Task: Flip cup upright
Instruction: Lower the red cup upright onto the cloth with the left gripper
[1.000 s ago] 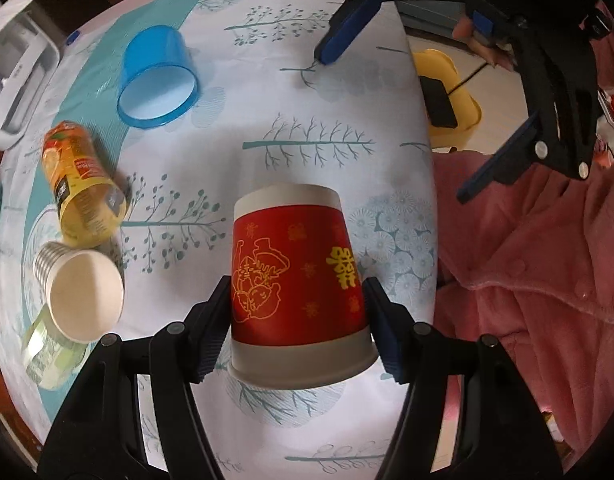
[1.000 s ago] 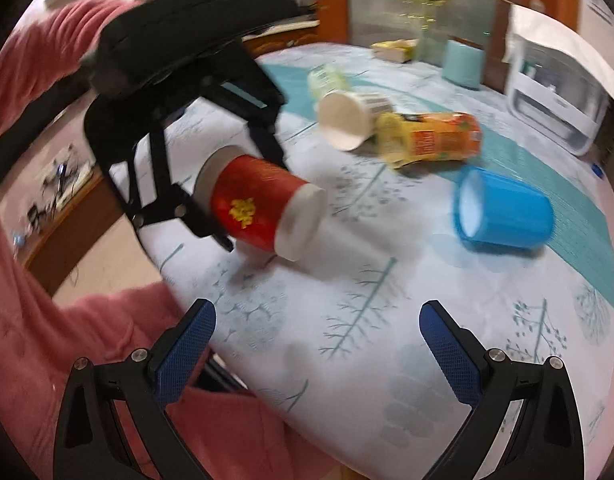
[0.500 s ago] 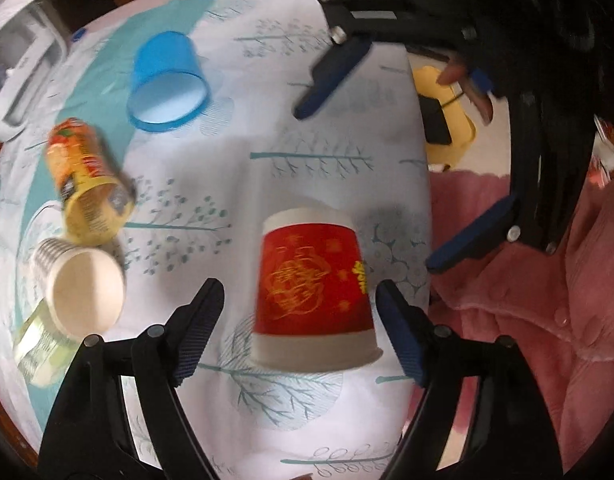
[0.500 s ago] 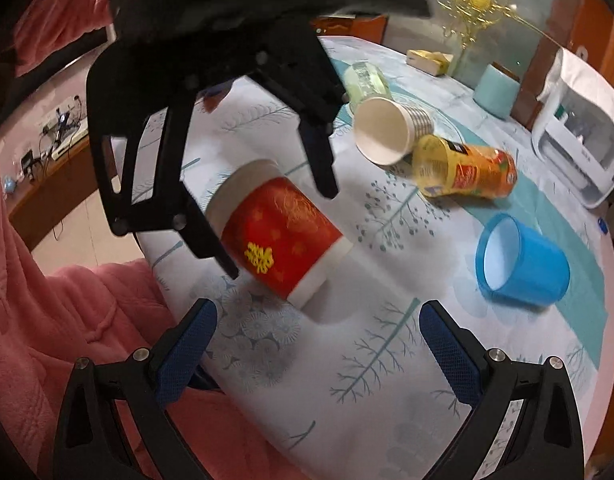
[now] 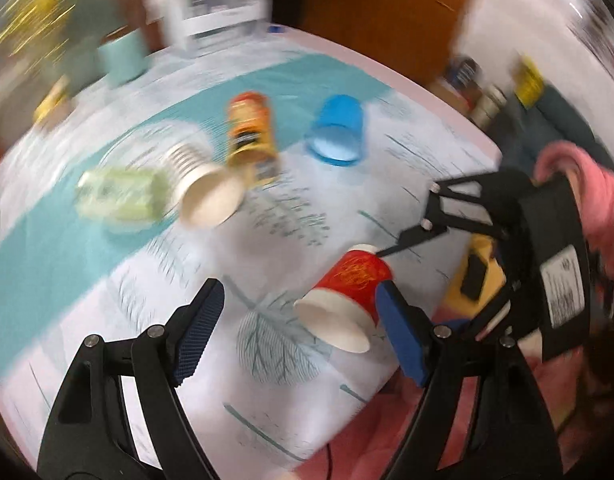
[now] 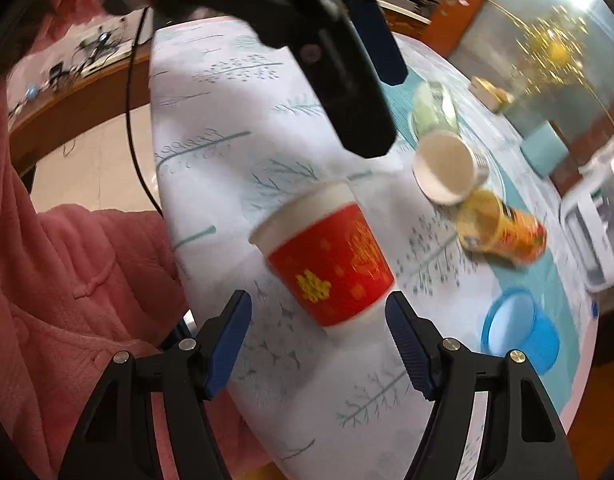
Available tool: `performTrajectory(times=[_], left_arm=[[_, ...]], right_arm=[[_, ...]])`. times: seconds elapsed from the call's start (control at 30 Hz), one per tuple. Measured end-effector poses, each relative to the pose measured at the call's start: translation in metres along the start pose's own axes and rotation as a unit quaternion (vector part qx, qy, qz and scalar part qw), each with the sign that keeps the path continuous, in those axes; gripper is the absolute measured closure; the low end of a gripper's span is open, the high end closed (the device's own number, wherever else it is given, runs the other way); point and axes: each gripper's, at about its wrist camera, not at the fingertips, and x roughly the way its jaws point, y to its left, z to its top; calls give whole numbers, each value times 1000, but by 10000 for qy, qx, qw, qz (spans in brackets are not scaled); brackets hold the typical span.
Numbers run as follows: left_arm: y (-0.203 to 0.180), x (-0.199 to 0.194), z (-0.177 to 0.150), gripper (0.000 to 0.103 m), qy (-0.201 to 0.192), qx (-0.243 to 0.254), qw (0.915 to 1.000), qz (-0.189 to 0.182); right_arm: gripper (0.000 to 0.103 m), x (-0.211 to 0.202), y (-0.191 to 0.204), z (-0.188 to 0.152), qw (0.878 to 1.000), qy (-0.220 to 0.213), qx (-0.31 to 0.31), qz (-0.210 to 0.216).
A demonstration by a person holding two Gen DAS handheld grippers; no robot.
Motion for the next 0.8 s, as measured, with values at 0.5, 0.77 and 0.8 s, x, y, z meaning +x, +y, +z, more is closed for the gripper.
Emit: performTrajectory(times=[0.5,0.77,0.8], left_arm=[[58,4,-98,27,-630,-3170,9462,-123],[77,17,-115,27,-568,-3584,9315,-261],[76,18,-113,27,-576,-3535,9333,-261]], right_arm=[[31,34,21,34,9881,255,-1474,-359],[31,46,24,44,9828,338,-1784,-340],[31,47,26,45,9823,335,-1815,-333]])
